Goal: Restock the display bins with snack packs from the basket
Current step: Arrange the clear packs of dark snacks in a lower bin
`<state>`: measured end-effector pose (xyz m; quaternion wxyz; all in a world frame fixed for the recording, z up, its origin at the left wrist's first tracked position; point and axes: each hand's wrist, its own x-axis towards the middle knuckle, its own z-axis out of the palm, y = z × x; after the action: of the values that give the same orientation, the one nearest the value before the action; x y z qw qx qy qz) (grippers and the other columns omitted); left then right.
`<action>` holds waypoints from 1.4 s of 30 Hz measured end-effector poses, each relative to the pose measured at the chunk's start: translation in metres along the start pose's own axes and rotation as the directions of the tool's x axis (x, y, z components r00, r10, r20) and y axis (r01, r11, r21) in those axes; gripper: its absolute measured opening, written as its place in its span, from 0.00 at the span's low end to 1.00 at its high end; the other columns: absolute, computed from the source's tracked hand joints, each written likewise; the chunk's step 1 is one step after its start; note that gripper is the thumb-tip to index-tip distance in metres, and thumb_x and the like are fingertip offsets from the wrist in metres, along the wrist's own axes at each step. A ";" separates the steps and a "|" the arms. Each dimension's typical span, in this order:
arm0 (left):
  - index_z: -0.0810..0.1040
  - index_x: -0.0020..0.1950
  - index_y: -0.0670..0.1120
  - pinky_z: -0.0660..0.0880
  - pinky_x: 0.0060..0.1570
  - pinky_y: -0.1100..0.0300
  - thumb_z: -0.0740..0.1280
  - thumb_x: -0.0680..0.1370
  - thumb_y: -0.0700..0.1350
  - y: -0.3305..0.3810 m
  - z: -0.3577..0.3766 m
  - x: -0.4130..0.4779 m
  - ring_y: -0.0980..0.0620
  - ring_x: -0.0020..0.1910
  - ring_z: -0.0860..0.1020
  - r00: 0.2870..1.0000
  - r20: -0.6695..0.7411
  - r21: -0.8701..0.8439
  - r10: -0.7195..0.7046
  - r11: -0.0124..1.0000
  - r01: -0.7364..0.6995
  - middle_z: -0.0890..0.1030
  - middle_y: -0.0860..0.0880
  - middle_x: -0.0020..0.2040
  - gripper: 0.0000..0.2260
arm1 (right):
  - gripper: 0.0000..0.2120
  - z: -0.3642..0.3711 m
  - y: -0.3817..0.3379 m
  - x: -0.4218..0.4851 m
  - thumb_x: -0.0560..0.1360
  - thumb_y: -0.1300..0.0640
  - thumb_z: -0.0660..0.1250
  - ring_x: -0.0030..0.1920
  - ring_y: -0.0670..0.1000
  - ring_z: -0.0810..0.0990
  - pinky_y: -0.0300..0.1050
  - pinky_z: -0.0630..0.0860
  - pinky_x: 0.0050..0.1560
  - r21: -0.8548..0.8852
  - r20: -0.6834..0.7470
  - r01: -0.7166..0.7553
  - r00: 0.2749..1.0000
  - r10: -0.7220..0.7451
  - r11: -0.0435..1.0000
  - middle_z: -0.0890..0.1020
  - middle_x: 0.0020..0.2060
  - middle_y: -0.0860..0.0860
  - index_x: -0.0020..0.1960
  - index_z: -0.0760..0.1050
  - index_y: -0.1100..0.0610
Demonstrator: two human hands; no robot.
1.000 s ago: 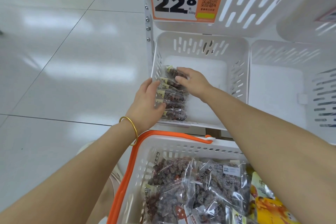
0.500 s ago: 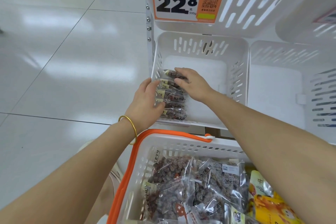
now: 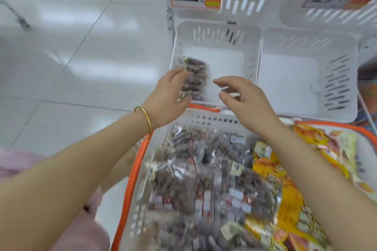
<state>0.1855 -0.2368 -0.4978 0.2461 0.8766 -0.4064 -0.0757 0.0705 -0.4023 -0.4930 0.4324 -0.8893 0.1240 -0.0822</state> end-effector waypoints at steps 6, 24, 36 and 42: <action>0.66 0.70 0.44 0.66 0.62 0.56 0.61 0.79 0.52 0.037 -0.007 -0.064 0.46 0.63 0.69 0.747 0.655 0.274 -0.114 0.957 -0.094 0.70 0.45 0.65 0.22 | 0.09 0.012 0.004 -0.066 0.78 0.57 0.64 0.51 0.49 0.78 0.43 0.73 0.52 -0.173 0.340 -0.102 0.927 0.157 0.980 0.80 0.49 0.47 0.57 0.77 0.51; 0.77 0.49 0.44 0.73 0.39 0.66 0.68 0.76 0.48 0.028 -0.031 -0.052 0.54 0.40 0.76 0.738 0.661 0.097 -0.137 0.991 0.097 0.74 0.53 0.40 0.08 | 0.05 -0.028 0.013 -0.084 0.73 0.65 0.70 0.32 0.47 0.80 0.41 0.81 0.32 0.290 0.196 -0.438 0.897 0.395 0.851 0.74 0.38 0.57 0.45 0.74 0.64; 0.77 0.52 0.49 0.77 0.32 0.68 0.66 0.78 0.45 0.035 -0.025 -0.040 0.58 0.33 0.80 0.829 0.532 -0.251 -0.172 0.903 0.348 0.80 0.51 0.45 0.04 | 0.04 -0.079 0.019 -0.086 0.75 0.64 0.64 0.28 0.44 0.79 0.38 0.78 0.27 0.657 0.024 -0.276 0.938 0.347 0.701 0.81 0.29 0.47 0.43 0.73 0.58; 0.75 0.50 0.44 0.70 0.24 0.68 0.66 0.77 0.50 0.032 -0.021 -0.035 0.57 0.31 0.82 0.881 0.401 -0.264 -0.250 0.890 0.372 0.81 0.50 0.43 0.10 | 0.11 -0.068 0.025 -0.086 0.63 0.55 0.71 0.29 0.45 0.79 0.40 0.79 0.29 0.767 0.092 -0.253 0.953 0.289 0.590 0.82 0.32 0.48 0.43 0.74 0.56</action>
<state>0.1477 -0.2207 -0.4664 0.2971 0.8481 -0.2773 -0.3399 -0.0330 -0.4427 -0.4740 0.7747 -0.5875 0.2199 -0.0791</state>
